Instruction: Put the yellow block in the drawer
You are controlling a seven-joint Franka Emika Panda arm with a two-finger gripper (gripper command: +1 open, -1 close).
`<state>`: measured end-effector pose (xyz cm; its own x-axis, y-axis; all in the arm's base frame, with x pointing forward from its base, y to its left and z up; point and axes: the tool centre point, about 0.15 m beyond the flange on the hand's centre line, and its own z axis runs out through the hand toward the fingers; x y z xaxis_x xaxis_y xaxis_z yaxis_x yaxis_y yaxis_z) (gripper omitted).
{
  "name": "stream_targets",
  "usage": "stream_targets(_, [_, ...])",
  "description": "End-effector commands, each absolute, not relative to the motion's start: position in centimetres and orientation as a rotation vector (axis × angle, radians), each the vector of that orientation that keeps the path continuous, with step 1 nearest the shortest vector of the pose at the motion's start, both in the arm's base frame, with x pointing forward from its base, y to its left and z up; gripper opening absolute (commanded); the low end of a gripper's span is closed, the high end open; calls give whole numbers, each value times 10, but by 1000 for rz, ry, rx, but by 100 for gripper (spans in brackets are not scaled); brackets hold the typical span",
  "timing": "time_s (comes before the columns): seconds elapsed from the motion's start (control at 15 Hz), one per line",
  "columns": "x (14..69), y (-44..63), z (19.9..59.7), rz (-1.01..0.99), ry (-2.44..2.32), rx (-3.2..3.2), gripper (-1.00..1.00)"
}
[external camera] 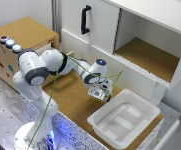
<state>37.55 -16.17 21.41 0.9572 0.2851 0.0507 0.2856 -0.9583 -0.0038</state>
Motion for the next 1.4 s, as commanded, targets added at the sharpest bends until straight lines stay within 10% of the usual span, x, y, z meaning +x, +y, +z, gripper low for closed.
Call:
stream_targets(0.0, [411,-172,199,-17,-474,-3044,-100])
stream_targets(0.53, [393,-161,221,-65,-432,-3040,-100])
stream_targets(1.33, [364,-56,375,-296,-706,-2943,-100])
